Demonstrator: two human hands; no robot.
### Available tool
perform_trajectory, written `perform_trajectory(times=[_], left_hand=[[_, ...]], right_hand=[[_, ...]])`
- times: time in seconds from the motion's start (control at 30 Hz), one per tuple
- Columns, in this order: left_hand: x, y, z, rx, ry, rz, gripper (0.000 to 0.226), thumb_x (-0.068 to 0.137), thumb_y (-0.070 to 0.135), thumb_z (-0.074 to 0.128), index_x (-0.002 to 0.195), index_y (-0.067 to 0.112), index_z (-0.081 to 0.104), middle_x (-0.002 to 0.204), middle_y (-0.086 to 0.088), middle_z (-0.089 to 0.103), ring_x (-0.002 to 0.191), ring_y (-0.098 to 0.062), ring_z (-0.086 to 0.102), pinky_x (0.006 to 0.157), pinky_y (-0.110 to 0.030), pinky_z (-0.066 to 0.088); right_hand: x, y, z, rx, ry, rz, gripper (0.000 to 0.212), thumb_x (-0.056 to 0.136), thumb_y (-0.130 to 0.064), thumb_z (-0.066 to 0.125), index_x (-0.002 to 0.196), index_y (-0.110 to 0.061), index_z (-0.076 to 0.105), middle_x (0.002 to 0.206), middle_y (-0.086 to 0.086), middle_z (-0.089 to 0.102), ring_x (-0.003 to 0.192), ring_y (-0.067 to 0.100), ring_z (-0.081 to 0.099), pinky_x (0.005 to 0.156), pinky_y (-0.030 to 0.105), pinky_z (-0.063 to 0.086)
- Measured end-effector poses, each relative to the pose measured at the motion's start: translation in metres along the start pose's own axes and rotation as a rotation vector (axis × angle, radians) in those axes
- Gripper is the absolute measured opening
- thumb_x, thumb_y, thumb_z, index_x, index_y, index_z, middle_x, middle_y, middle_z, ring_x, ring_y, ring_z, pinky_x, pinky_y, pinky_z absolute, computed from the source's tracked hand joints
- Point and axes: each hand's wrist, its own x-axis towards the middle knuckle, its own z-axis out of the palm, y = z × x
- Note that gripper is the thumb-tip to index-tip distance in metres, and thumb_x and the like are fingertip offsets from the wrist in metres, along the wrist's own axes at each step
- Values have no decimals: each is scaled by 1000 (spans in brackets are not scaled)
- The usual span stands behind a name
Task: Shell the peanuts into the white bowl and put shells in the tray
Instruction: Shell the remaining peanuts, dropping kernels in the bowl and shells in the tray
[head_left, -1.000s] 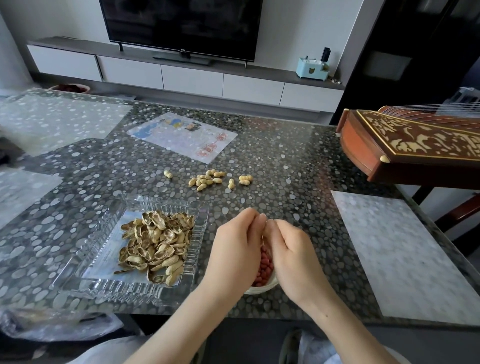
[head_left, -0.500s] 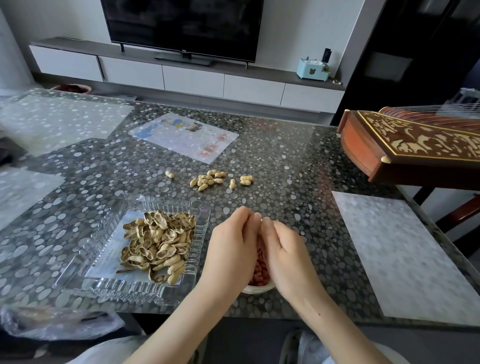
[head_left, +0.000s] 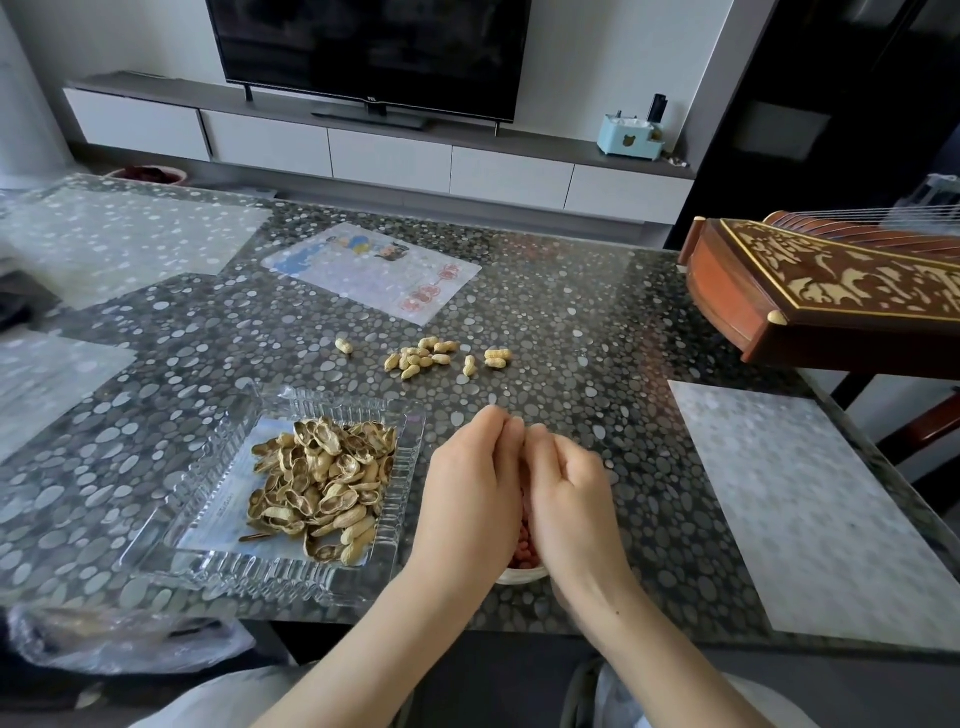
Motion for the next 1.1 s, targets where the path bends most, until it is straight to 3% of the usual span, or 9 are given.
perform_trajectory(times=[0.17,0.37,0.47,0.53,0.63,0.8,0.9,1.1], left_hand=[[-1,-1,0,70,-4,-29,36,98,19,45,64,17,34,55,5,43,50,-11,36,49,-23,29],[-2,-3,0,124,-26,-26,32,98,21,45,69,11,40,58,3,46,52,-12,39,52,-24,31],[-3,0,-3,109,-26,-40,32,97,23,48,69,8,44,58,1,50,52,-14,42,54,-26,34],[-3,2,-5,62,-27,-78,32,96,24,51,69,6,48,59,-1,53,56,-17,46,55,-27,37],[-4,5,-7,30,-31,-112,32,93,25,55,66,9,50,55,2,51,57,-8,47,53,-19,36],[-6,4,-9,31,-68,-87,32,91,24,59,68,3,55,59,-7,55,64,-19,49,54,-23,36],[-9,2,-7,98,-86,-35,31,92,24,58,67,4,56,60,-4,55,58,-17,48,54,-24,37],[-3,3,-18,123,-234,-115,32,96,32,48,74,15,63,69,2,65,65,-7,58,63,-25,47]], right_hand=[[1,3,7,47,27,110,41,100,-20,42,66,-4,59,55,2,58,57,14,55,53,33,42],[-1,-1,6,171,-2,239,38,99,-17,40,71,-2,60,51,-1,55,49,9,52,43,21,39],[1,2,4,24,32,143,44,101,-21,40,62,-7,56,49,-4,53,48,8,48,45,23,37],[3,3,0,-120,66,58,47,101,-24,40,57,-12,51,43,-8,48,40,2,41,42,16,32],[5,2,-6,-213,90,-29,47,100,-25,41,54,-17,47,41,-8,46,40,2,42,42,15,31],[8,6,-12,-284,86,-61,51,100,-30,42,50,-19,39,37,-11,42,39,5,37,42,19,27],[11,8,-15,-310,59,-62,51,100,-32,42,51,-17,41,39,-8,40,39,5,36,45,23,29],[19,5,-28,-565,-23,-135,51,100,-37,38,57,-11,49,57,4,59,56,17,56,56,35,42]])
